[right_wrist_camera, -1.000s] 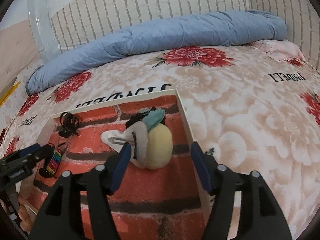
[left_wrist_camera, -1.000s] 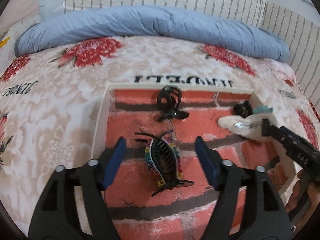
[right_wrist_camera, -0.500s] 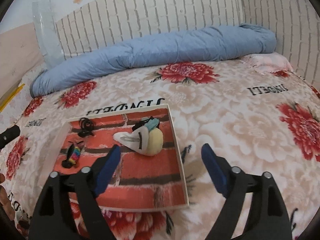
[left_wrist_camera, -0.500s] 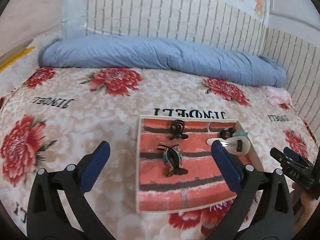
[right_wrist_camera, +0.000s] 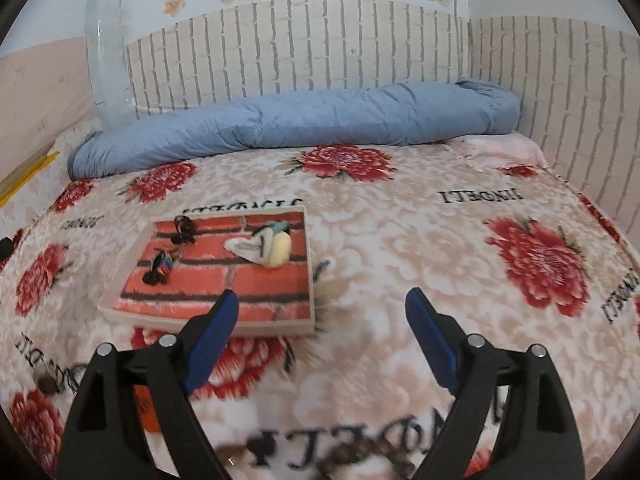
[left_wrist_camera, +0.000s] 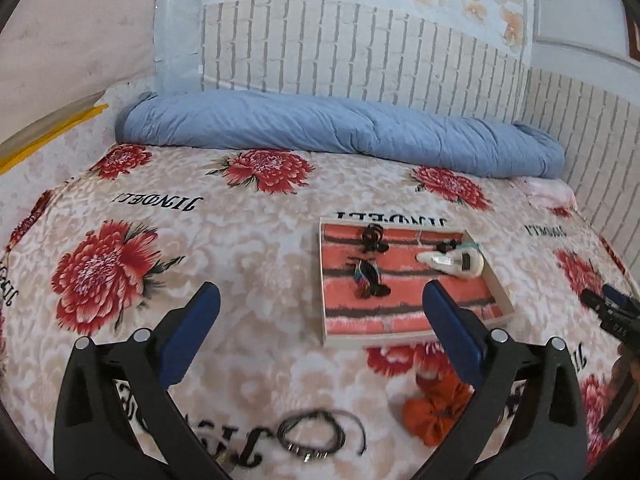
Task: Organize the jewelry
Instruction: 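Withdraw both tools from the tray toward the wooden bead bracelet and flower clip, then grasp the wooden bead bracelet with the right tool while the left tool grasps the cream flower clip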
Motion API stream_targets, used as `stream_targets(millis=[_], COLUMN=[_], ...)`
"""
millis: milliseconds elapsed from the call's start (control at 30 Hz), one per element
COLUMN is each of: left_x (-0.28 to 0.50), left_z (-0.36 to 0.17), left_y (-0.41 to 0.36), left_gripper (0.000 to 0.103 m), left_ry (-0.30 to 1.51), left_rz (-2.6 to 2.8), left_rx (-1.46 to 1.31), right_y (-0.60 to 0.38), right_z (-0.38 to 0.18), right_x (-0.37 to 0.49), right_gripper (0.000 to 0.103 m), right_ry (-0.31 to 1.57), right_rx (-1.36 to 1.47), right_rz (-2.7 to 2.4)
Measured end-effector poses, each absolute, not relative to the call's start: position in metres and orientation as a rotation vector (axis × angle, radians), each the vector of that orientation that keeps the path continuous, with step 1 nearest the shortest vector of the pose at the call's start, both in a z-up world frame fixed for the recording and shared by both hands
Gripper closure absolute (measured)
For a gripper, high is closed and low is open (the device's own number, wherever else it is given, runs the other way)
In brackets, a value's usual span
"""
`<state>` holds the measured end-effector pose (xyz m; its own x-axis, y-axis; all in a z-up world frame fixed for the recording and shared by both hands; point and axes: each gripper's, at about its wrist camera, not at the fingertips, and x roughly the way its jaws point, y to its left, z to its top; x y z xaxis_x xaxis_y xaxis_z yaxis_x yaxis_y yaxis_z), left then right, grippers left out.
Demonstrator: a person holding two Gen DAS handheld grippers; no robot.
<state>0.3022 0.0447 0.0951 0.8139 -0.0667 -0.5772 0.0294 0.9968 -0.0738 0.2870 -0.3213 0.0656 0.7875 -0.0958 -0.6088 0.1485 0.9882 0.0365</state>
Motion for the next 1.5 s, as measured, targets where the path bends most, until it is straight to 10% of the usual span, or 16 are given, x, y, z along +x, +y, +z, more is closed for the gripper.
stream_targets(millis=[1500], left_x=[0.181], left_z=[-0.086], left_y=[-0.01], left_gripper=[0.007], left_ry=[0.945], left_rz=[-0.165], left_rx=[-0.036], right_y=[-0.361], right_z=[-0.074], right_x=[0.197], right_gripper=[0.02], right_ry=[0.878], right_rx=[0.092], right_rz=[-0.293])
